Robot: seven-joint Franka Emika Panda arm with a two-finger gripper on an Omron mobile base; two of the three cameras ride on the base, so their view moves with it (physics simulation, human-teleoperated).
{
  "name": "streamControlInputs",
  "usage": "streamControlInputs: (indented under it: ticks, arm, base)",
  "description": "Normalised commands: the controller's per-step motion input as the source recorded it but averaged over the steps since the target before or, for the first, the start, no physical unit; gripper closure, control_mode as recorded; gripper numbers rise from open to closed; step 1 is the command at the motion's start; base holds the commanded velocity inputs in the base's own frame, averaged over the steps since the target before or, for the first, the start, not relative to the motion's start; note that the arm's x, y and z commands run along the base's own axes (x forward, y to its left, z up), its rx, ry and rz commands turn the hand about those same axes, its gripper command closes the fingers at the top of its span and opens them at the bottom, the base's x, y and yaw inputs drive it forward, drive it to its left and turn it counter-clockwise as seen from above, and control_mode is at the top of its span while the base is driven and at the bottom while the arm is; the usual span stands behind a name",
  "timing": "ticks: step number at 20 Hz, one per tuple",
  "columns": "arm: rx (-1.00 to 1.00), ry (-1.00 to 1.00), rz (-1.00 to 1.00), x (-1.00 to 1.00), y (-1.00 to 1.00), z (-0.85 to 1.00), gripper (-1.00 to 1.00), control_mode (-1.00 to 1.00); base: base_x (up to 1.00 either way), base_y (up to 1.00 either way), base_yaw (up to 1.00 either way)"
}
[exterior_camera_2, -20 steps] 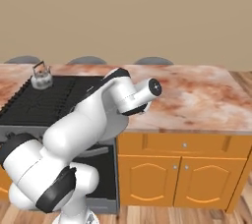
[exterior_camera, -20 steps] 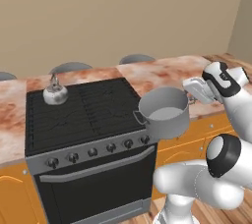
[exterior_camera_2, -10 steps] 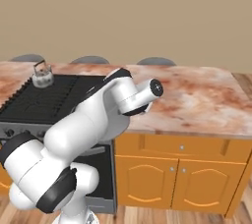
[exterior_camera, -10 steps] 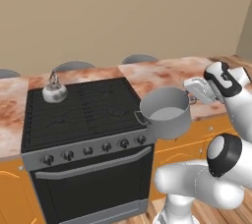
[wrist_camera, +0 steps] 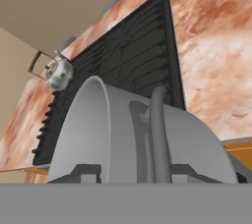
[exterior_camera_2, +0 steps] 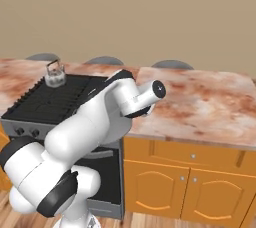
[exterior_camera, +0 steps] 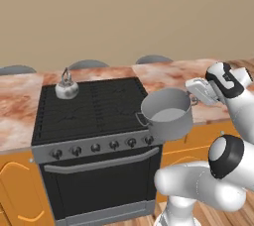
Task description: Pick the kettle from the cabinet and place it on a stove burner. Then pick the pot from the counter and place it on another stove burner. Finally, turn both burners on.
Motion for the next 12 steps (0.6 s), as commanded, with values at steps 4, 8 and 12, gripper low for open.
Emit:
streamControlInputs:
  ticks: [4, 8, 12]
  arm:
    - [0.0, 0.0, 0.0, 0.0, 0.0, 0.0, 1.0, 1.0]
    - [0.0, 0.0, 0.0, 0.0, 0.0, 0.0, 1.0, 1.0]
    - [0.0, 0.0, 0.0, 0.0, 0.0, 0.0, 1.0, 1.0]
  base:
    - [-0.01, -0.3, 0.19]
    - [0.0, -0.22, 0.21]
    - [0.0, -0.16, 0.21]
